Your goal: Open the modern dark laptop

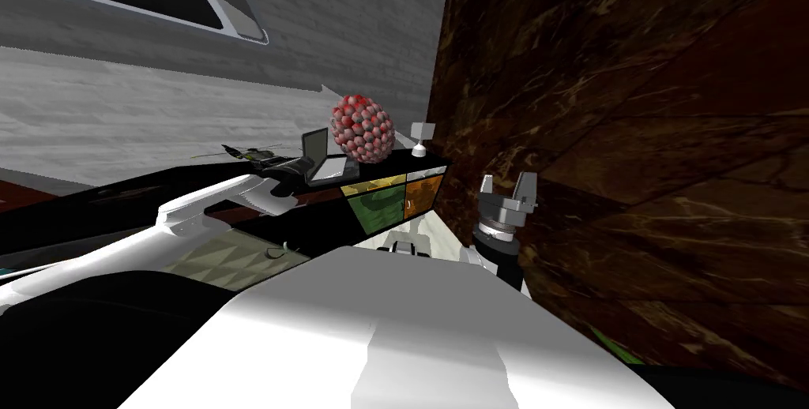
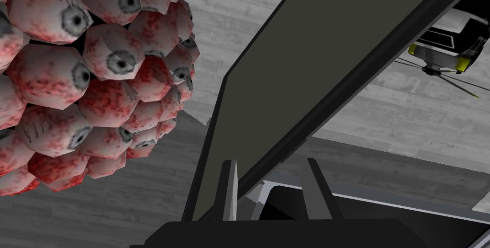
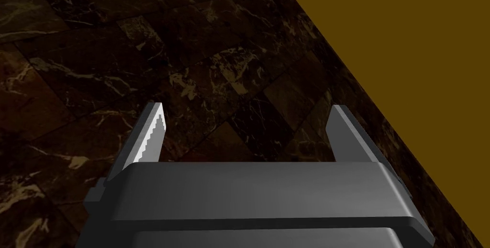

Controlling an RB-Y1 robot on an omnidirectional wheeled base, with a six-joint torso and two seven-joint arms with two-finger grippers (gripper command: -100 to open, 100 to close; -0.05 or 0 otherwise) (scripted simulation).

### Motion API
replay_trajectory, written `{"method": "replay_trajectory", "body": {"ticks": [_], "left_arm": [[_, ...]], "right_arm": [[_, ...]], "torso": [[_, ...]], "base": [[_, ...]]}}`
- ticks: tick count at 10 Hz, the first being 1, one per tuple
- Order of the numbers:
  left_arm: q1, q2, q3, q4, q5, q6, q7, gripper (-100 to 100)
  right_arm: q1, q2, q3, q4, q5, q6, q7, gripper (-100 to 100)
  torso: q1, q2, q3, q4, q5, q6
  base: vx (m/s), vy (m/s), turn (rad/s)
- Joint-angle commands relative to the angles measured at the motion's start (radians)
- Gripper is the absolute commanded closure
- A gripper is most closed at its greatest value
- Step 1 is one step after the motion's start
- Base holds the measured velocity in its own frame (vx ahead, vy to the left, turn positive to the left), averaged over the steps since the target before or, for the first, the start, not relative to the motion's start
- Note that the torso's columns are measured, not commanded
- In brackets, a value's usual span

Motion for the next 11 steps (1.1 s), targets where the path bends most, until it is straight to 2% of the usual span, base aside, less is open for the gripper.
{"method": "replay_trajectory", "body": {"ticks": [1, 3, 4, 6, 7, 8, 9, 10, 11], "left_arm": [[-0.004, 0.002, -0.016, 0.061, -0.031, -0.007, -0.022, 100], [-0.008, 0.009, -0.032, 0.126, -0.070, -0.007, -0.057, 100], [-0.008, 0.009, -0.032, 0.134, -0.070, -0.007, -0.057, 100], [-0.011, 0.017, -0.048, 0.201, -0.109, -0.007, -0.091, 100], [-0.011, 0.017, -0.048, 0.208, -0.109, -0.007, -0.091, 100], [-0.013, 0.020, -0.056, 0.245, -0.129, -0.007, -0.108, 100], [-0.015, 0.025, -0.047, 0.229, -0.117, 0.002, -0.102, 100], [0.010, 0.029, -0.075, 0.235, -0.169, 0.015, -0.125, 100], [0.022, 0.030, -0.090, 0.236, -0.194, 0.020, -0.135, 100]], "right_arm": [[0.000, 0.000, 0.000, 0.000, 0.000, 0.000, 0.000, 0], [0.000, 0.000, 0.000, 0.000, 0.000, 0.000, 0.000, 0], [0.000, 0.000, 0.000, 0.000, 0.000, 0.000, 0.000, 0], [0.000, 0.000, 0.000, 0.000, 0.000, 0.000, 0.000, 0], [0.000, 0.000, 0.000, 0.000, 0.000, 0.000, 0.000, 0], [0.000, 0.000, 0.000, 0.000, 0.000, 0.000, 0.000, 0], [0.000, 0.000, 0.000, 0.000, 0.000, 0.000, 0.000, 0], [0.000, 0.000, 0.000, 0.000, 0.000, 0.000, 0.000, 0], [0.000, 0.000, 0.000, 0.000, 0.000, 0.000, 0.000, 0]], "torso": [[0.001, -0.001, -0.001, -0.001, 0.000, 0.002], [0.001, -0.002, -0.001, -0.002, 0.001, 0.002], [0.000, -0.003, -0.002, -0.003, 0.001, 0.005], [0.002, -0.003, -0.002, -0.002, 0.002, 0.002], [0.000, -0.003, -0.002, -0.003, 0.001, 0.005], [0.000, -0.003, -0.001, -0.002, 0.002, 0.002], [0.000, -0.003, -0.001, -0.003, 0.002, 0.005], [-0.001, -0.002, -0.001, -0.002, 0.001, 0.001], [0.000, -0.002, 0.000, -0.002, 0.002, 0.000]], "base": [[-0.073, -0.028, -0.137], [-0.088, -0.038, -0.288], [-0.084, -0.030, -0.123], [-0.078, -0.053, -0.249], [-0.077, -0.041, -0.135], [-0.068, -0.039, -0.185], [-0.041, -0.012, -0.029], [0.018, 0.001, -0.035], [0.030, -0.005, -0.055]]}}
